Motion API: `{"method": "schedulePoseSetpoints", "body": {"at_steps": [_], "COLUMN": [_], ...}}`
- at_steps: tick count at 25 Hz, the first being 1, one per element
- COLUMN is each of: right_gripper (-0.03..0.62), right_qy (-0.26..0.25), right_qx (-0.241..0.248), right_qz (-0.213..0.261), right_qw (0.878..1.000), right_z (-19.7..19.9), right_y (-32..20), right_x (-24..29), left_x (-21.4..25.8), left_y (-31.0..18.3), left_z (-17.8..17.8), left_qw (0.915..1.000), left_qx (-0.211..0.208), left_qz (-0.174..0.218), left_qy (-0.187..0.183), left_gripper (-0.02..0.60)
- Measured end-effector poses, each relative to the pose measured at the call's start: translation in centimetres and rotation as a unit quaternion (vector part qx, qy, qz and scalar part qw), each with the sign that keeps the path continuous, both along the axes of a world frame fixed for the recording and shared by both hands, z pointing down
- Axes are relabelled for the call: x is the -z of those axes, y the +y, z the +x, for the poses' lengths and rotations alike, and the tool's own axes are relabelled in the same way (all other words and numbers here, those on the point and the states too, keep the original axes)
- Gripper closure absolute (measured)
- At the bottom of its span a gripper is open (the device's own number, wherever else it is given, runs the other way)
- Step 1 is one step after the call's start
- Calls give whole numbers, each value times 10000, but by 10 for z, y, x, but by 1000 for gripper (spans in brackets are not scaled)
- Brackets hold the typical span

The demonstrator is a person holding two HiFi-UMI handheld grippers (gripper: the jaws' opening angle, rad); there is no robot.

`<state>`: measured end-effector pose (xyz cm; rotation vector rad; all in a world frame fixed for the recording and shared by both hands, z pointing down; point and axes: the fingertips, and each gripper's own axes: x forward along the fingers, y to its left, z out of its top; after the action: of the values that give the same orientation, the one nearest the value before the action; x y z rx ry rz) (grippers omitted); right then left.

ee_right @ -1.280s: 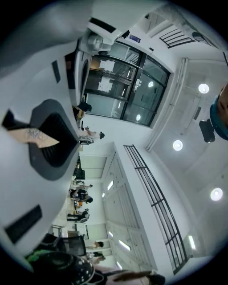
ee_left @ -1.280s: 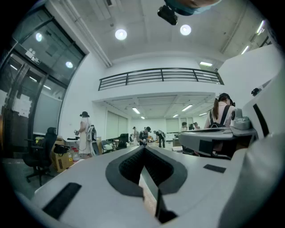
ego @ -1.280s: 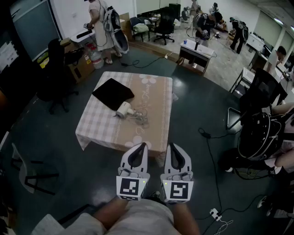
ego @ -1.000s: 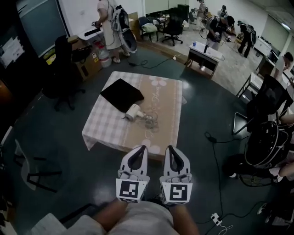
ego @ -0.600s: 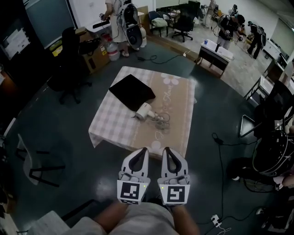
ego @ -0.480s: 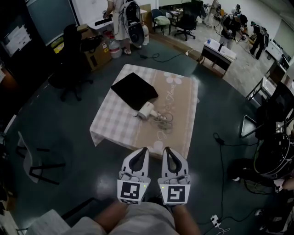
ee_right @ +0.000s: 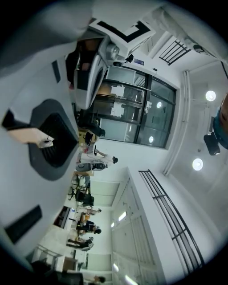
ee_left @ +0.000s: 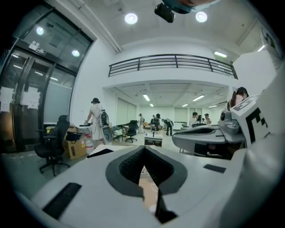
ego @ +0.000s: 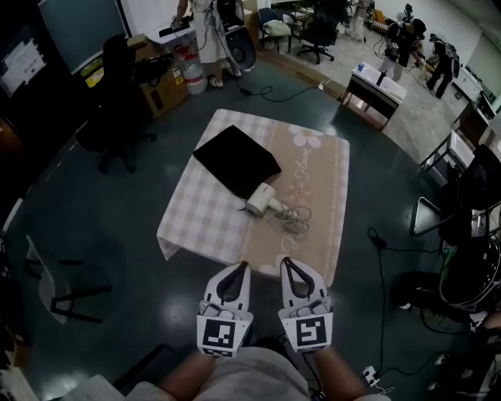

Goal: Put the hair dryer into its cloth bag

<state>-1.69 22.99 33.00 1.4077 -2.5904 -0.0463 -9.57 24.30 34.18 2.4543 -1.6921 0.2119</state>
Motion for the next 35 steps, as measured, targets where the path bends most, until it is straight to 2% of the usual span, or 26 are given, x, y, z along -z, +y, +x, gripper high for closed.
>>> {"method": "schedulePoseSetpoints", "body": {"at_steps": [6,12,21,28,35], "right_gripper": [579,579,579,579,579], "right_qy": [411,541,858,749,538], "right_qx": [-11,-286,-542,-517,-313], "right_qz": [-280,-477,-804,-910,-1306], "right_qw": [9988,9970,9916,9917,9895], "right_z": [-29,-39,-26,-17,-14], "right_y": [-21,-37,-57,-96,-127], "right_x": [-27,-37,-60,-72,-101], "left_x": [-12,-25,-50,-68,-102], "left_y": [-34,-58,-86,-126,-159], "left_z": [-32,-52,-43,-32,-25], "left_qw": [9990,9962,9907,9863,9780], "left_qx": [-371,-716,-1087,-1246,-1264], "left_qz": [-224,-450,-784,-978,-1481], "left_qy": [-107,-232,-214,-455,-744], "left_gripper": [574,574,574,574,574]}}
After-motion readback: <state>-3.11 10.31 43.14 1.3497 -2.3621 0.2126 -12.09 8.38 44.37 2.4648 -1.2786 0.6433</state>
